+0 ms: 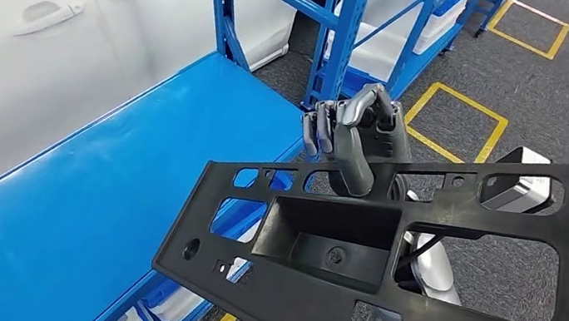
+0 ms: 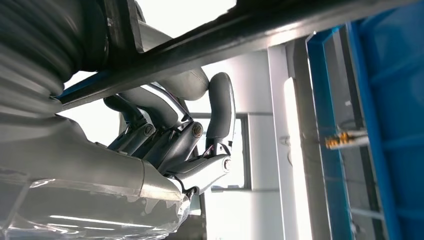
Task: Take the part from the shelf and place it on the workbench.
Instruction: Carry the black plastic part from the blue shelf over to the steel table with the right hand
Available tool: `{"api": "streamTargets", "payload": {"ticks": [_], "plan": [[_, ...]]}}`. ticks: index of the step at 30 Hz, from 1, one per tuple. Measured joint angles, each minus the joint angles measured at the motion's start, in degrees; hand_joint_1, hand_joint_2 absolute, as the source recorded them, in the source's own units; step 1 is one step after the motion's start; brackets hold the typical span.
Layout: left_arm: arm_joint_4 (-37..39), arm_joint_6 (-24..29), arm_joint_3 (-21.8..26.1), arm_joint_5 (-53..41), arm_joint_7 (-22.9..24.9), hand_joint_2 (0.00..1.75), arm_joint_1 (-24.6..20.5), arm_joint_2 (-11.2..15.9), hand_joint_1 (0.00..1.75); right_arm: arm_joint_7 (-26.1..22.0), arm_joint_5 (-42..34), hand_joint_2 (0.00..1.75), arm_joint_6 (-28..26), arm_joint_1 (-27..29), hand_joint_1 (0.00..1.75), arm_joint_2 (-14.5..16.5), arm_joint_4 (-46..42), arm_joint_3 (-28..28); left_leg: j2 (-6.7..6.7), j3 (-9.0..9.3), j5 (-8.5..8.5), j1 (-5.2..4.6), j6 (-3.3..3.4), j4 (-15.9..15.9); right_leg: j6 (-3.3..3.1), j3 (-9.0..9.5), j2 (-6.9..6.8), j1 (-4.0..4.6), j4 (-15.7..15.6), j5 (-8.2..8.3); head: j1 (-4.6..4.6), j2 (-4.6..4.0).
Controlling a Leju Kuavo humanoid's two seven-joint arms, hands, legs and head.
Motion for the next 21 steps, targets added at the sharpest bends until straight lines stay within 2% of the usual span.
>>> {"api": "streamTargets", "payload": {"ticks": [2, 4, 5, 6, 7, 8, 10, 11, 12, 13, 14, 15, 16, 17, 19, 20, 21], "plan": [[0.0, -0.1, 0.0, -0.2, 0.0, 1.75, -0.3, 0.1, 0.00, -0.3, 0.3, 1.75, 0.1, 0.3, 1.75, 0.0, -0.1, -0.1, -2.53, -1.22, -1.98, 0.11, -0.69, 2.8, -0.35, 0.19, 1.21, -0.57, -0.7, 0.73, -0.01, 0.00], [0.0, -0.1, 0.0, -0.3, 0.1, 1.75, -0.8, 0.1, 0.00, -0.6, 0.7, 1.75, 0.2, 0.8, 1.75, 0.0, -0.1, -0.2, -5.39, -4.37, -5.60, 0.39, -1.24, 9.8, -0.56, 0.02, 2.40, -0.70, -0.8, 1.05, -0.01, 0.00], [0.0, -0.1, 0.0, -0.3, 0.2, 1.75, -1.0, 0.2, 0.00, -0.7, 0.8, 1.75, 0.3, 1.2, 1.75, 0.0, -0.1, -0.2, -5.86, -5.96, -6.87, 0.46, -1.44, 13.3, -0.60, -0.04, 3.14, -0.70, -0.7, 1.09, -0.01, 0.00], [0.0, -0.1, 0.0, -0.3, 0.4, 1.75, -1.2, 0.2, 0.00, -0.8, 0.9, 1.75, 0.3, 1.6, 1.75, -0.1, 0.0, -0.2, -6.02, -6.92, -7.17, 0.55, -1.61, 15.4, -0.59, -0.07, 4.01, -0.71, -0.6, 1.10, -0.01, 0.00], [0.0, -0.1, 0.0, -0.3, 0.5, 1.75, -1.3, 0.3, 0.00, -0.9, 1.0, 1.75, 0.4, 1.9, 1.75, -0.1, 0.0, -0.2, -6.10, -6.89, -6.36, 0.66, -1.74, 15.4, -0.55, -0.08, 4.95, -0.75, -0.4, 1.08, 0.00, 0.00], [0.0, -0.1, 0.0, -0.3, 0.7, 1.75, -1.3, 0.3, 0.00, -0.9, 1.0, 1.75, 0.4, 2.0, 1.75, -0.1, 0.0, -0.2, -6.38, -5.75, -4.55, 0.86, -1.87, 12.9, -0.43, -0.09, 5.98, -0.84, -0.2, 1.02, 0.00, 0.00], [0.0, -0.1, 0.0, -0.4, 1.0, 1.75, -1.3, 0.3, 0.00, -1.0, 1.2, 1.75, 0.4, 2.1, 1.75, -0.1, 0.0, -0.2, -8.26, -2.14, -1.06, 1.34, -2.03, 5.4, 0.07, -0.28, 7.92, -0.98, 0.5, 0.76, 0.00, 0.00], [0.0, -0.1, 0.0, -0.4, 1.0, 1.75, -1.3, 0.4, 0.00, -1.0, 1.3, 1.75, 0.4, 2.1, 1.75, -0.1, 0.0, -0.2, -9.32, -0.80, -0.24, 1.52, -1.83, 2.6, 0.45, -0.55, 8.78, -1.05, 0.8, 0.63, -0.01, 0.00], [0.0, -0.1, -0.1, -0.3, 1.1, 1.75, -1.3, 0.4, 0.00, -1.1, 1.4, 1.75, 0.4, 2.1, 1.75, -0.1, -0.1, -0.2, -9.99, -0.16, -0.14, 1.53, -1.50, 1.2, 0.85, -0.89, 9.47, -1.10, 1.1, 0.57, 0.00, 0.00], [0.0, 0.0, -0.1, -0.3, 1.1, 1.75, -1.3, 0.4, 0.00, -1.1, 1.4, 1.75, 0.5, 2.2, 1.75, -0.1, -0.1, -0.3, -10.15, 0.02, -0.38, 1.41, -1.01, 0.8, 1.31, -1.25, 10.14, -1.19, 1.2, 0.59, 0.00, 0.00], [0.0, 0.1, -0.1, -0.3, 1.2, 1.75, -1.3, 0.4, 0.00, -1.2, 1.4, 1.75, 0.5, 2.2, 1.75, -0.1, -0.1, -0.3, -9.59, -0.05, -0.30, 1.36, -0.46, 0.8, 1.74, -1.52, 10.79, -1.36, 1.1, 0.70, 0.00, 0.00], [0.0, 0.2, -0.1, -0.3, 1.2, 1.75, -1.3, 0.3, 0.00, -1.3, 1.4, 1.75, 0.5, 2.3, 1.75, -0.1, 0.0, -0.4, -8.91, -0.10, -0.17, 1.34, -0.03, 0.7, 2.07, -1.71, 10.80, -1.43, 1.3, 0.70, 0.00, 0.00], [0.0, 0.2, -0.1, -0.3, 1.2, 1.75, -1.2, 0.3, 0.00, -1.4, 1.4, 1.75, 0.5, 2.2, 1.75, -0.1, 0.0, -0.5, -8.20, -0.13, -0.06, 1.39, 0.42, 0.6, 2.36, -2.16, 9.64, -1.37, 2.0, 0.23, 0.01, 0.00], [0.0, 0.2, -0.1, -0.2, 1.2, 1.75, -1.1, 0.3, 0.00, -1.5, 1.4, 1.75, 0.5, 2.2, 1.75, -0.1, 0.0, -0.5, -7.43, -0.17, 0.04, 1.43, 0.81, 0.4, 2.58, -3.04, 7.79, -1.25, 3.8, -0.82, 0.01, 0.00], [0.0, 0.2, -0.1, -0.2, 1.2, 1.75, -0.9, 0.3, 0.00, -1.6, 1.4, 1.75, 0.6, 2.2, 1.75, -0.1, 0.1, -0.6, -6.05, -0.29, 0.03, 1.22, 1.29, 0.3, 2.91, -6.30, 3.61, -1.09, 10.4, -4.33, 0.02, 0.00], [0.0, 0.2, -0.1, -0.2, 1.2, 1.75, -0.8, 0.3, 0.00, -1.7, 1.4, 1.75, 0.6, 2.2, 1.75, -0.1, 0.1, -0.6, -5.34, -0.35, 0.01, 1.07, 1.40, 0.4, 3.04, -8.17, 2.73, -1.13, 14.2, -5.95, 0.01, 0.00], [0.0, 0.2, -0.1, -0.2, 1.2, 1.75, -0.7, 0.3, 0.00, -1.7, 1.4, 1.75, 0.6, 2.3, 1.75, -0.1, 0.1, -0.5, -4.60, -0.39, -0.02, 0.96, 1.45, 0.4, 3.08, -9.51, 2.35, -1.16, 17.0, -6.86, 0.01, 0.00]]}}
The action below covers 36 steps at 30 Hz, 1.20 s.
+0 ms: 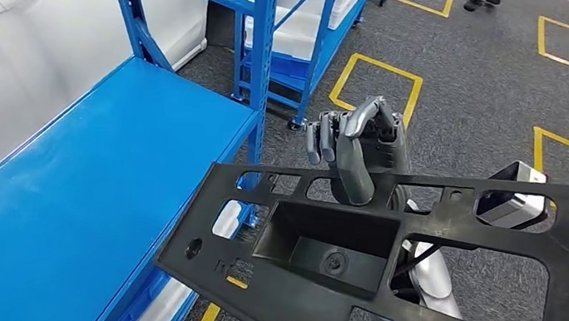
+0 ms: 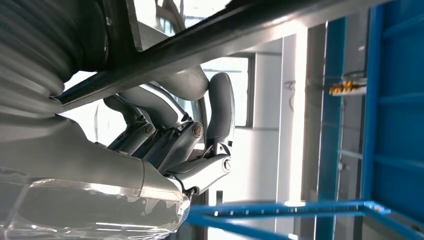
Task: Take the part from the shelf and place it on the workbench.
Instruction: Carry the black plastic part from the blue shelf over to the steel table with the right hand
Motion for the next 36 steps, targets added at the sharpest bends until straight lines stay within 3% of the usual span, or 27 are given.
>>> {"api": "streamTargets", "payload": {"ticks": [1, 2, 3, 5, 7, 10, 12, 14, 16, 17, 18, 19, 21, 23, 25, 26, 27, 29, 30, 32, 33, 36], "plan": [[0.0, 0.0, 0.0, 0.0, 0.0, 1.75, 0.1, 0.0, 0.00, 0.0, 0.0, 1.75, 0.0, 0.1, 1.75, 0.0, 0.0, 0.0, 0.77, -0.03, -0.04, -0.10, 0.03, 0.0, -0.05, -0.45, -0.13, 0.01, 1.0, 0.01, 0.00, 0.00], [0.0, 0.0, 0.0, 0.0, 0.0, 1.75, 0.1, 0.0, 0.00, -0.1, 0.0, 1.75, 0.0, 0.1, 1.75, 0.0, 0.1, 0.0, 1.49, -0.03, -0.07, -0.22, 0.04, 0.0, -0.20, 0.23, -0.23, 0.05, -0.2, 0.95, 0.00, 0.00], [0.0, 0.0, 0.0, 0.0, 0.0, 1.75, 0.2, 0.0, 0.00, -0.1, 0.0, 1.75, 0.0, 0.1, 1.75, 0.0, 0.1, 0.0, 2.17, 0.01, -0.11, -0.35, 0.03, 0.0, -0.51, 2.24, -0.66, 0.19, -3.7, 2.67, 0.00, 0.00], [0.0, 0.0, 0.0, 0.0, 0.0, 1.75, 0.3, -0.1, 0.00, -0.2, 0.0, 1.75, 0.0, 0.1, 1.75, 0.0, 0.1, 0.0, 3.21, 0.22, -0.19, -0.59, -0.13, 0.0, -1.56, 6.75, -3.01, 0.80, -12.0, 5.58, -0.01, 0.00], [0.0, 0.0, 0.0, 0.0, 0.0, 1.75, 0.5, -0.2, 0.00, -0.3, 0.0, 1.75, 0.0, 0.1, 1.75, 0.0, 0.0, 0.0, 3.94, 0.46, -0.27, -0.67, -0.62, -0.1, -2.43, 8.64, -4.59, 1.40, -15.9, 6.54, -0.02, 0.01], [0.0, 0.0, 0.0, 0.0, 0.0, 1.75, 0.6, -0.2, 0.00, -0.3, 0.0, 1.75, 0.0, 0.1, 1.75, 0.0, -0.1, 0.0, 5.15, 0.93, -0.35, -0.72, -1.55, -0.5, -3.05, 8.63, -3.02, 1.30, -16.5, 7.14, -0.02, 0.00], [0.0, -0.1, 0.0, 0.1, -0.2, 1.75, 0.6, -0.2, 0.00, -0.4, 0.0, 1.75, 0.0, 0.2, 1.75, 0.0, -0.2, 0.0, 3.25, 0.36, -1.84, -0.72, -2.17, 1.2, -3.45, 9.09, -1.69, 0.77, -17.5, 7.94, -0.04, 0.00], [0.0, -0.1, 0.0, 0.1, -0.5, 1.75, 0.2, -0.1, 0.00, -0.6, 0.0, 1.75, 0.0, 0.5, 1.75, 0.0, -0.2, 0.0, -0.09, -2.45, -5.35, -0.56, -2.66, 7.7, -3.72, 9.29, -0.42, 0.54, -17.9, 8.39, -0.06, 0.00], [0.0, -0.2, 0.0, 0.1, -0.6, 1.75, -0.3, -0.1, 0.00, -0.6, 0.1, 1.75, 0.1, 1.0, 1.75, 0.1, -0.1, 0.0, -1.31, -5.89, -7.81, -0.47, -3.00, 14.8, -3.84, 9.27, 1.12, 0.57, -17.8, 8.46, -0.05, 0.00], [0.0, -0.2, 0.0, 0.0, -0.6, 1.75, -0.5, -0.1, 0.00, -0.7, 0.1, 1.75, 0.1, 1.2, 1.75, 0.1, -0.1, 0.1, -1.46, -6.61, -7.53, -0.39, -3.12, 16.0, -3.82, 9.29, 2.08, 0.57, -17.7, 8.44, -0.04, 0.00], [0.0, -0.2, 0.0, 0.0, -0.4, 1.75, -0.5, 0.0, 0.00, -0.7, 0.2, 1.75, 0.1, 1.3, 1.75, 0.1, -0.1, 0.1, -1.64, -6.13, -6.03, -0.28, -3.20, 14.6, -3.76, 9.32, 3.09, 0.54, -17.6, 8.40, -0.04, 0.00], [0.0, -0.2, 0.0, -0.1, -0.3, 1.75, -0.5, 0.0, 0.00, -0.7, 0.2, 1.75, 0.1, 1.4, 1.75, 0.1, -0.1, 0.0, -2.14, -4.72, -3.86, -0.11, -3.23, 11.2, -3.65, 9.34, 4.11, 0.49, -17.4, 8.32, -0.04, 0.00], [0.0, -0.3, 0.0, -0.2, -0.1, 1.75, -0.5, 0.1, 0.00, -0.7, 0.2, 1.75, 0.1, 1.3, 1.75, 0.1, -0.1, 0.0, -4.64, -1.33, -0.32, 0.37, -3.08, 3.4, -3.22, 9.14, 5.94, 0.48, -16.8, 8.01, -0.04, 0.00], [0.0, -0.3, 0.0, -0.2, 0.0, 1.75, -0.6, 0.2, 0.00, -0.7, 0.2, 1.75, 0.1, 1.3, 1.75, 0.0, -0.1, -0.1, -6.13, 0.19, 0.44, 0.50, -2.56, -0.1, -2.57, 8.60, 7.40, 0.40, -16.4, 7.81, -0.04, 0.00], [0.0, -0.3, 0.0, -0.3, 0.0, 1.75, -0.6, 0.1, 0.00, -0.7, 0.2, 1.75, 0.1, 1.4, 1.75, 0.0, -0.1, -0.3, -5.19, 0.32, 0.44, 0.37, -1.77, -0.5, -1.79, 8.16, 8.43, 0.19, -16.2, 7.84, -0.04, 0.00], [0.0, -0.4, 0.0, -0.3, 0.0, 1.75, -0.6, 0.1, 0.00, -0.7, 0.2, 1.75, 0.0, 1.4, 1.75, -0.1, -0.1, -0.4, -4.65, 0.37, 0.56, 0.38, -1.38, -0.7, -1.45, 7.92, 7.79, 0.21, -15.9, 7.62, -0.04, 0.00], [0.0, -0.4, 0.0, -0.3, 0.0, 1.75, -0.5, 0.0, 0.00, -0.6, 0.2, 1.75, -0.3, 1.4, 1.75, -0.1, -0.2, -0.6, -4.08, 0.41, 0.68, 0.44, -0.97, -1.0, -1.14, 7.22, 6.22, 0.28, -14.4, 6.75, -0.03, 0.00], [0.0, -0.5, 0.0, -0.3, 0.0, 1.75, -0.3, -0.1, 0.00, -0.4, 0.4, 1.75, -0.9, 1.4, 1.75, -0.2, -0.2, -0.9, -3.16, 0.41, 0.74, 0.40, -0.44, -1.1, -0.64, 4.39, 2.21, 0.32, -8.5, 3.49, -0.02, 0.00], [0.0, -0.5, 0.0, -0.3, 0.0, 1.75, -0.3, -0.1, 0.00, -0.3, 0.5, 1.75, -1.1, 1.5, 1.75, -0.2, -0.2, -0.9, -2.77, 0.35, 0.71, 0.35, -0.29, -1.1, -0.38, 2.43, 0.96, 0.19, -4.5, 1.62, -0.02, 0.00], [0.0, -0.8, 0.0, -0.2, 0.0, 1.75, -0.2, -0.1, 0.00, -0.2, 0.6, 1.75, -1.3, 1.7, 1.75, -0.3, -0.1, -1.0, -2.17, 0.27, 0.67, 0.31, -0.33, -1.1, -0.03, 0.22, 0.25, -0.22, 0.1, 0.35, -0.02, 0.00], [0.0, -0.9, 0.0, -0.2, 0.0, 1.75, -0.2, -0.1, 0.00, -0.2, 0.7, 1.75, -1.2, 1.7, 1.75, -0.3, -0.1, -1.0, -1.92, 0.27, 0.62, 0.34, -0.44, -1.0, 0.14, 0.73, 0.13, -0.47, -0.8, 1.29, -0.02, 0.00], [0.0, -1.0, 0.0, 0.0, 0.1, 1.75, -0.1, 0.0, 0.00, -0.2, 0.7, 1.75, -1.1, 1.6, 1.75, -0.3, 0.0, -1.0, -1.50, 0.27, 0.19, 0.32, -1.33, -0.4, 0.34, 6.61, -0.39, -1.01, -11.7, 5.74, -0.02, 0.00]]}}
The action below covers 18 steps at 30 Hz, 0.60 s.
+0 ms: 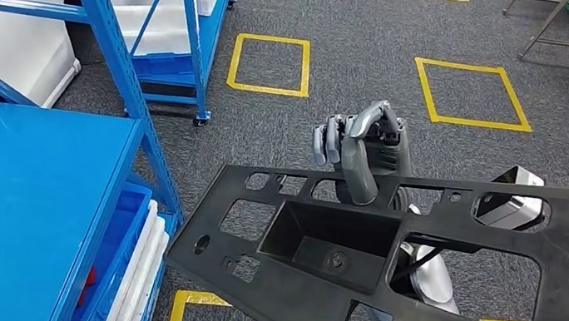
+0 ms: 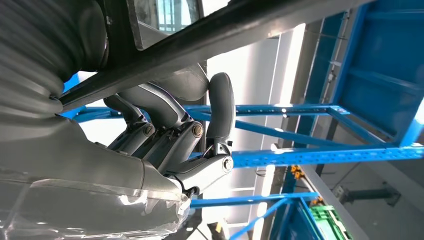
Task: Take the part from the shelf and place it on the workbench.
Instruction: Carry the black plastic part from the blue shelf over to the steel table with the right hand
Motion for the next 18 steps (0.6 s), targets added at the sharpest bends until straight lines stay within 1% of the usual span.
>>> {"api": "streamTargets", "payload": {"ticks": [1, 2, 3, 5, 6, 7, 8, 9, 10, 11, 12, 13, 14, 15, 16, 17, 18], "plan": [[0.0, 0.0, 0.0, 0.1, 0.0, 1.75, 0.0, 0.1, 0.00, 0.0, 0.0, 1.75, 0.1, 0.0, 1.75, 0.0, 0.0, 0.0, 0.04, -0.01, -0.16, -0.07, -0.42, 0.2, -0.29, 1.21, 0.00, 0.07, -2.3, 0.58, 0.00, 0.00], [0.0, 0.0, 0.0, 0.2, 0.0, 1.75, 0.0, 0.1, 0.00, 0.0, 0.0, 1.75, 0.2, -0.1, 1.75, 0.0, 0.0, 0.0, 0.04, -0.01, -0.26, -0.15, -0.86, 0.3, -0.71, 1.60, 0.09, 0.24, -3.3, 0.67, 0.00, 0.00], [0.0, 0.0, 0.0, 0.3, 0.0, 1.75, 0.1, 0.1, 0.00, -0.1, 0.0, 1.75, 0.2, -0.1, 1.75, 0.0, 0.1, 0.0, 0.04, 0.01, -0.28, -0.16, -1.30, 0.2, -1.26, 1.47, 0.35, 0.51, -3.3, 0.72, 0.00, 0.00], [0.0, 0.2, 0.0, 0.5, 0.0, 1.75, 0.1, 0.2, 0.00, -0.1, 0.0, 1.75, 0.4, -0.1, 1.75, 0.0, 0.2, 0.1, 0.10, -0.10, -0.44, -0.04, -1.98, 0.3, -2.18, 1.43, 0.52, 0.49, -3.5, 0.99, 0.00, 0.00], [0.0, 0.2, 0.0, 0.6, 0.0, 1.75, 0.1, 0.2, 0.00, -0.1, 0.0, 1.75, 0.5, -0.2, 1.75, 0.1, 0.2, 0.1, 0.10, -0.62, -1.20, 0.01, -2.21, 1.3, -2.62, 1.47, 0.56, 0.44, -3.6, 1.10, 0.00, 0.00], [0.0, 0.3, 0.0, 0.6, -0.1, 1.75, 0.1, 0.2, 0.00, -0.1, 0.0, 1.75, 0.6, -0.3, 1.75, 0.1, 0.2, 0.1, 0.08, -1.70, -2.58, 0.01, -2.34, 3.6, -2.99, 1.55, 0.56, 0.39, -3.7, 1.20, 0.00, 0.00], [0.0, 0.5, 0.0, 0.7, -0.2, 1.75, 0.0, 0.2, 0.00, -0.1, 0.0, 1.75, 0.7, -0.3, 1.75, 0.2, 0.3, 0.1, 0.04, -3.34, -4.41, 0.00, -2.41, 7.0, -3.26, 1.58, 0.55, 0.52, -3.8, 1.20, 0.00, 0.00], [0.0, 0.6, 0.0, 0.7, -0.3, 1.75, -0.2, 0.3, 0.00, -0.1, 0.0, 1.75, 0.8, -0.4, 1.75, 0.2, 0.4, 0.1, 0.01, -5.38, -6.30, -0.04, -2.45, 11.2, -3.51, 1.60, 0.53, 0.72, -3.8, 1.15, 0.00, 0.00], [0.0, 0.6, 0.0, 0.8, -0.3, 1.75, -0.3, 0.3, 0.00, -0.1, 0.0, 1.75, 0.9, -0.4, 1.75, 0.2, 0.5, 0.1, -0.02, -7.20, -7.54, -0.07, -2.46, 14.8, -3.68, 1.63, 0.54, 0.94, -3.7, 1.11, 0.00, 0.00], [0.0, 0.7, 0.0, 0.8, -0.3, 1.75, -0.5, 0.3, 0.00, 0.0, 0.0, 1.75, 0.9, -0.3, 1.75, 0.2, 0.6, 0.2, -0.04, -8.31, -7.78, -0.08, -2.40, 16.9, -3.81, 1.71, 0.63, 1.15, -3.7, 1.05, 0.00, 0.00], [0.0, 0.7, 0.0, 0.8, -0.3, 1.75, -0.5, 0.3, 0.00, 0.0, 0.0, 1.75, 0.9, -0.3, 1.75, 0.3, 0.7, 0.2, -0.08, -8.36, -6.90, -0.10, -2.26, 16.7, -3.90, 1.83, 0.78, 1.32, -3.7, 0.98, 0.00, 0.00], [0.0, 0.7, 0.0, 0.8, -0.3, 1.75, -0.5, 0.3, 0.00, 0.0, 0.0, 1.75, 1.0, -0.4, 1.75, 0.3, 0.8, 0.2, -0.15, -7.29, -5.12, -0.10, -2.05, 14.2, -3.92, 2.02, 1.00, 1.42, -3.7, 0.90, 0.00, 0.00], [0.0, 0.7, 0.0, 0.8, -0.2, 1.75, -0.4, 0.3, 0.00, 0.0, 0.0, 1.75, 1.0, -0.4, 1.75, 0.3, 0.8, 0.2, -0.26, -5.51, -2.97, -0.10, -1.77, 10.3, -3.87, 2.24, 1.22, 1.50, -3.7, 0.79, 0.00, 0.00], [0.0, 0.7, 0.0, 0.8, -0.2, 1.75, -0.2, 0.3, 0.00, 0.0, 0.0, 1.75, 1.0, -0.4, 1.75, 0.3, 0.8, 0.2, -0.38, -3.58, -1.28, -0.18, -1.46, 6.3, -3.71, 2.39, 1.44, 1.66, -3.6, 0.62, 0.00, 0.00], [0.0, 0.7, 0.0, 0.8, -0.1, 1.75, -0.1, 0.3, 0.00, 0.0, 0.0, 1.75, 1.0, -0.5, 1.75, 0.3, 0.8, 0.2, -0.48, -2.15, -0.19, -0.26, -1.17, 3.3, -3.49, 2.46, 1.64, 1.78, -3.6, 0.49, 0.00, 0.00], [0.0, 0.7, 0.0, 0.7, -0.1, 1.75, -0.1, 0.3, 0.00, 0.0, 0.0, 1.75, 1.0, -0.5, 1.75, 0.3, 0.9, 0.2, -0.56, -1.33, 0.24, -0.33, -0.92, 1.5, -3.24, 2.45, 1.78, 1.87, -3.6, 0.37, 0.00, 0.00], [0.0, 0.7, 0.0, 0.6, -0.1, 1.75, 0.0, 0.3, 0.00, 0.0, -0.1, 1.75, 1.0, -0.5, 1.75, 0.3, 0.9, 0.1, -0.62, -1.07, 0.19, -0.44, -0.69, 0.9, -2.96, 2.39, 1.88, 1.89, -3.6, 0.29, 0.00, 0.00]]}}
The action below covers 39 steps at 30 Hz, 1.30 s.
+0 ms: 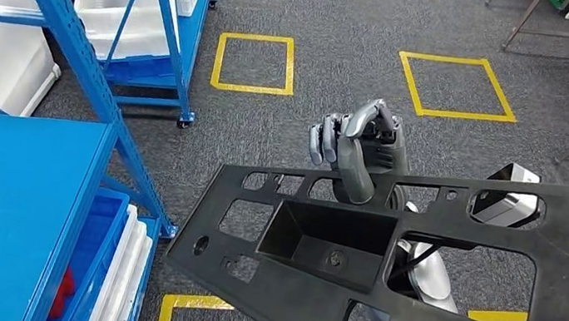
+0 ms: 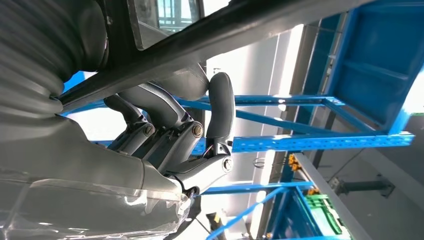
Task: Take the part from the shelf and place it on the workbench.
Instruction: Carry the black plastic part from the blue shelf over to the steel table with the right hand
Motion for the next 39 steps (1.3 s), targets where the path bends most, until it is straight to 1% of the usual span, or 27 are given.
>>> {"api": "streamTargets", "payload": {"ticks": [3, 4, 5, 6, 8, 9, 10, 11, 13, 14, 15, 18, 20, 21, 23, 24, 25, 26, 28, 29, 30, 31, 33, 35, 36, 38, 39], "plan": [[0.0, -0.1, 0.0, -0.2, 0.0, 1.75, 0.0, -0.1, 0.00, 0.0, -0.2, 1.75, 0.0, 0.1, 1.75, 0.0, 0.1, -0.2, -0.01, 0.09, 0.14, 0.01, 0.67, -0.4, 0.74, 0.01, -0.02, -0.21, 0.1, -0.22, 0.00, 0.00], [0.0, -0.1, 0.0, -0.3, 0.0, 1.75, 0.0, -0.1, 0.00, -0.1, -0.3, 1.75, -0.1, 0.1, 1.75, 0.0, 0.1, -0.2, 0.07, 0.24, 0.25, 0.10, 0.97, -0.7, 1.01, -0.24, -0.22, -0.22, 0.8, -0.78, 0.00, 0.00], [0.0, -0.1, 0.0, -0.4, 0.0, 1.75, 0.0, -0.1, 0.00, -0.1, -0.4, 1.75, -0.1, 0.1, 1.75, 0.0, 0.2, -0.3, 0.19, 0.38, 0.36, 0.19, 1.27, -0.9, 1.32, -1.00, -0.50, -0.24, 2.6, -1.91, 0.00, 0.00], [0.0, -0.1, 0.0, -0.4, 0.0, 1.75, 0.0, -0.2, 0.00, -0.1, -0.4, 1.75, -0.1, 0.2, 1.75, 0.0, 0.2, -0.4, 0.32, 0.47, 0.38, 0.20, 1.49, -1.1, 1.59, -2.44, -0.81, -0.34, 5.7, -3.59, 0.00, 0.00], [0.0, -0.1, 0.0, -0.4, 0.0, 1.75, 0.0, -0.2, 0.00, -0.2, -0.5, 1.75, -0.1, 0.5, 1.75, -0.1, 0.4, -0.5, 0.48, 0.46, 0.30, 0.15, 1.72, -1.1, 2.05, -6.35, -1.17, -0.47, 13.2, -6.91, 0.00, 0.00], [0.0, -0.1, 0.0, -0.4, 0.0, 1.75, 0.0, -0.2, 0.00, -0.2, -0.5, 1.75, -0.1, 0.7, 1.75, -0.1, 0.6, -0.5, 0.51, 0.47, 0.26, 0.13, 1.75, -1.0, 2.18, -7.71, -1.22, -0.55, 15.7, -7.46, 0.00, 0.00], [0.0, -0.1, 0.0, -0.4, 0.0, 1.75, 0.0, -0.2, 0.00, -0.2, -0.5, 1.75, -0.1, 0.8, 1.75, -0.2, 0.7, -0.5, 0.52, 0.48, 0.22, 0.12, 1.72, -1.0, 2.24, -8.00, -1.23, -0.62, 16.0, -6.85, 0.00, 0.00], [0.0, -0.1, 0.0, -0.4, 0.0, 1.75, 0.0, -0.2, 0.00, -0.2, -0.5, 1.75, -0.1, 0.8, 1.75, -0.2, 0.7, -0.5, 0.52, 0.52, 0.17, 0.12, 1.66, -0.9, 2.21, -7.16, -1.25, -0.68, 14.0, -5.28, 0.00, 0.00], [0.0, -0.2, 0.0, -0.5, 0.0, 1.75, 0.0, -0.2, 0.00, -0.4, -0.5, 1.75, 0.1, 0.8, 1.75, -0.2, 0.8, -0.5, 0.47, 0.63, 0.02, 0.04, 1.40, -0.8, 1.89, -3.29, -1.33, -0.69, 5.8, -1.45, 0.00, 0.00], [0.0, -0.3, 0.0, -0.5, 0.0, 1.75, 0.0, -0.2, 0.00, -0.5, -0.5, 1.75, 0.1, 0.9, 1.75, -0.2, 0.8, -0.6, 0.39, 0.66, -0.05, -0.05, 1.19, -0.7, 1.58, -1.71, -1.32, -0.58, 2.4, -0.20, 0.00, 0.00], [0.0, -0.3, 0.0, -0.5, 0.1, 1.75, 0.0, -0.2, 0.00, -0.6, -0.5, 1.75, 0.3, 0.9, 1.75, -0.3, 0.8, -0.6, 0.32, 0.68, -0.11, -0.13, 0.94, -0.7, 1.26, -0.77, -1.30, -0.45, 0.4, 0.41, 0.00, 0.00], [0.0, -0.5, 0.0, -0.5, 0.1, 1.75, 0.0, -0.2, 0.00, -0.9, -0.5, 1.75, 0.6, 1.3, 1.75, -0.4, 0.8, -0.8, 0.25, 0.67, -0.18, -0.15, 0.03, -0.8, 0.27, -0.51, -1.21, -0.36, -0.5, 0.72, 0.00, 0.00], [0.0, -0.5, 0.0, -0.6, 0.0, 1.75, 0.0, -0.1, 0.00, -1.0, -0.5, 1.75, 0.8, 1.3, 1.75, -0.5, 0.8, -0.9, 0.25, -0.18, -1.52, -0.17, -0.45, 1.1, -0.38, -0.22, -1.28, -0.66, -1.0, 1.06, -0.01, 0.00], [0.0, -0.5, 0.0, -0.6, 0.0, 1.75, -0.1, -0.1, 0.00, -1.1, -0.5, 1.75, 0.9, 1.4, 1.75, -0.5, 0.9, -1.0, 0.24, -1.45, -3.10, -0.17, -0.64, 3.8, -0.64, -0.09, -1.34, -0.76, -1.2, 1.17, -0.01, 0.00], [0.0, -0.5, 0.0, -0.6, 0.0, 1.75, -0.4, -0.1, 0.00, -1.2, -0.5, 1.75, 1.0, 1.6, 1.75, -0.6, 1.0, -1.0, 0.17, -5.16, -6.65, -0.13, -0.96, 11.6, -0.89, -0.05, -1.40, -0.67, -1.3, 1.15, -0.01, 0.00], [0.0, -0.5, 0.0, -0.6, 0.0, 1.75, -0.5, -0.1, 0.00, -1.2, -0.5, 1.75, 1.0, 1.7, 1.75, -0.6, 1.1, -1.0, 0.17, -6.71, -7.55, -0.09, -1.11, 14.6, -0.91, -0.02, -1.39, -0.65, -1.3, 1.12, -0.02, 0.00], [0.0, -0.5, 0.0, -0.6, 0.0, 1.75, -0.6, -0.1, 0.00, -1.2, -0.5, 1.75, 1.1, 1.9, 1.75, -0.7, 1.2, -1.0, 0.17, -7.33, -7.36, -0.03, -1.23, 15.7, -0.91, 0.03, -1.34, -0.65, -1.2, 1.09, -0.02, 0.00], [0.0, -0.5, 0.0, -0.6, 0.0, 1.75, -0.6, -0.1, 0.00, -1.2, -0.5, 1.75, 1.1, 2.0, 1.75, -0.7, 1.3, -1.0, 0.17, -6.86, -6.14, 0.06, -1.31, 14.5, -0.86, 0.11, -1.24, -0.69, -1.2, 1.04, -0.02, 0.00], [0.0, -0.5, 0.0, -0.7, 0.0, 1.75, -0.3, 0.0, 0.00, -1.3, -0.5, 1.75, 1.1, 2.1, 1.75, -0.8, 1.3, -1.0, 0.21, -3.21, -2.30, 0.37, -1.37, 6.9, -0.50, 0.32, -0.90, -0.73, -1.0, 0.78, -0.02, 0.00], [0.0, -0.5, 0.0, -0.7, 0.0, 1.75, -0.2, 0.0, 0.00, -1.3, -0.5, 1.75, 1.1, 2.0, 1.75, -0.8, 1.3, -1.0, 0.13, -1.40, -0.95, 0.44, -1.18, 3.3, -0.20, 0.32, -0.72, -0.64, -0.8, 0.56, -0.01, 0.00], [0.0, -0.5, 0.0, -0.7, 0.0, 1.75, -0.1, 0.0, 0.00, -1.3, -0.5, 1.75, 1.1, 2.1, 1.75, -0.8, 1.3, -1.0, 0.02, -0.19, -0.23, 0.48, -0.90, 0.8, 0.13, 0.27, -0.58, -0.54, -0.6, 0.37, -0.01, 0.00], [0.0, -0.5, 0.0, -0.7, 0.0, 1.75, 0.0, 0.0, 0.00, -1.3, -0.5, 1.75, 1.1, 2.1, 1.75, -0.8, 1.3, -1.0, -0.09, 0.28, -0.15, 0.41, -0.52, -0.1, 0.46, 0.17, -0.49, -0.45, -0.4, 0.23, 0.00, 0.00], [0.0, -0.5, 0.0, -0.8, 0.0, 1.75, -0.1, -0.1, 0.00, -1.3, -0.5, 1.75, 1.1, 2.1, 1.75, -0.9, 1.3, -1.1, -0.25, 0.29, -0.14, 0.28, 0.34, -0.3, 1.11, 0.10, -0.46, -0.56, -0.4, 0.09, -0.01, 0.00], [0.0, -0.5, 0.0, -0.8, 0.0, 1.75, -0.1, -0.1, 0.00, -1.3, -0.5, 1.75, 1.1, 2.1, 1.75, -1.0, 1.3, -1.2, -0.13, 0.35, 0.01, 0.31, 1.10, -0.5, 1.70, -0.60, -0.76, -0.75, 1.5, -1.17, -0.01, 0.00], [0.0, -0.5, 0.0, -0.8, 0.0, 1.75, -0.1, -0.1, 0.00, -1.3, -0.5, 1.75, 1.1, 2.1, 1.75, -1.0, 1.3, -1.3, -0.04, 0.38, 0.06, 0.35, 1.40, -0.6, 1.92, -1.73, -0.96, -0.80, 4.0, -2.66, -0.01, 0.00], [0.0, -0.5, 0.0, -0.8, 0.0, 1.75, 0.0, -0.2, 0.00, -1.4, -0.5, 1.75, 1.1, 2.3, 1.75, -1.1, 1.3, -1.3, 0.07, 0.36, -0.01, 0.17, 1.73, -0.6, 2.20, -5.33, -1.24, -0.82, 11.4, -6.27, 0.00, 0.00], [0.0, -0.5, 0.0, -0.8, 0.0, 1.75, 0.0, -0.3, 0.00, -1.4, -0.5, 1.75, 1.1, 2.4, 1.75, -1.2, 1.4, -1.4, 0.09, 0.34, -0.03, 0.08, 1.77, -0.6, 2.25, -6.91, -1.26, -0.82, 14.5, -7.32, 0.00, 0.00]]}}
